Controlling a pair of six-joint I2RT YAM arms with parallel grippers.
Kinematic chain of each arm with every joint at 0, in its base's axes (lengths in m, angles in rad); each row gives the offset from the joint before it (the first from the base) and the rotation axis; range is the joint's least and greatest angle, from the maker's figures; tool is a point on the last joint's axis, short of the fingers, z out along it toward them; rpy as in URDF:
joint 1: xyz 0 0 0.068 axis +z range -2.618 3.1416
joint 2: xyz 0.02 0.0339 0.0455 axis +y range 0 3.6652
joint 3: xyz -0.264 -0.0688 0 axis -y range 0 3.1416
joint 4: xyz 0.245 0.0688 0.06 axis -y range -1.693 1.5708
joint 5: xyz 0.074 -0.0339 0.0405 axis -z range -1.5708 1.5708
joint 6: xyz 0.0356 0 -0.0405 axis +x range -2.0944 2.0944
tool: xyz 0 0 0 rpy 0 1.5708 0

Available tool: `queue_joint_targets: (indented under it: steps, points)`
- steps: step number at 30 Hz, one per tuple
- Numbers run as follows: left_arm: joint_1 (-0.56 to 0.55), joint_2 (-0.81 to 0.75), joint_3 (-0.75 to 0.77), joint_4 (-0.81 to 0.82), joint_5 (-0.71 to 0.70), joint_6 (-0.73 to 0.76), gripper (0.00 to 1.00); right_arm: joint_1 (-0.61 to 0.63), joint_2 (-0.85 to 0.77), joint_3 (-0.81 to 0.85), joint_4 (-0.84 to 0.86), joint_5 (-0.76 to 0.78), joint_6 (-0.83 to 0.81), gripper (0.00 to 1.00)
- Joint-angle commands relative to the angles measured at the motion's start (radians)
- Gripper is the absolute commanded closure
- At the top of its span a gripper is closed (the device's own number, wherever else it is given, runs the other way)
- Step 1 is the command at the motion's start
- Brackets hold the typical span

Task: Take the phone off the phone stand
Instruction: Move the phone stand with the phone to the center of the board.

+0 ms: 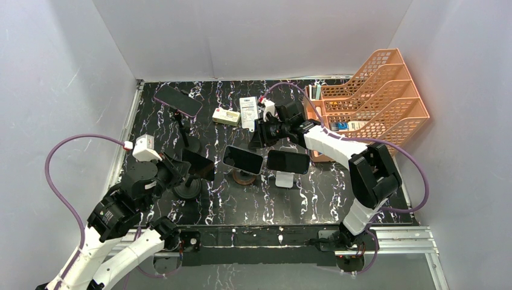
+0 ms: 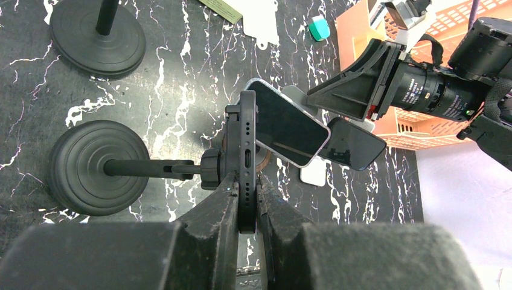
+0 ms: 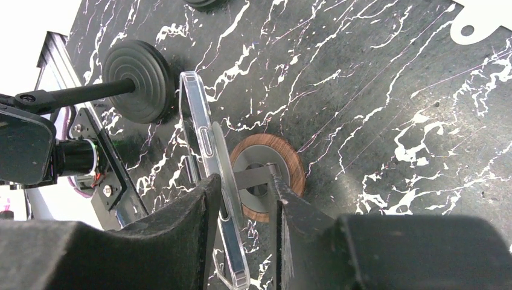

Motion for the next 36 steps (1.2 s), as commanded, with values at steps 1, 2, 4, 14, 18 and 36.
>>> queue_joint_targets:
  steps: [1, 2, 4, 14, 18, 36]
  points:
    - [-0.002, 0.004, -0.011, 0.014, 0.004, 0.009, 1.0, -0.001, 0.011, 0.044, 0.023, -0.033, -0.017, 0.6]
    - [-0.002, 0.002, -0.013, 0.012, 0.004, 0.009, 1.0, -0.001, 0.012, 0.044, 0.023, -0.034, -0.017, 0.61]
    - [-0.002, -0.002, -0.014, 0.011, 0.003, 0.008, 1.0, -0.001, 0.016, 0.043, 0.023, -0.036, -0.017, 0.64]
    - [-0.002, -0.02, -0.016, -0.007, -0.019, 0.009, 1.0, -0.002, 0.029, 0.047, 0.021, -0.055, -0.025, 0.82]
    - [-0.002, -0.024, -0.015, -0.012, -0.021, 0.009, 1.0, -0.001, 0.031, 0.05, 0.025, -0.062, -0.026, 0.93]
    - [-0.002, -0.014, -0.025, 0.003, -0.019, 0.004, 1.0, -0.037, -0.039, -0.001, 0.196, 0.064, 0.027, 0.99]
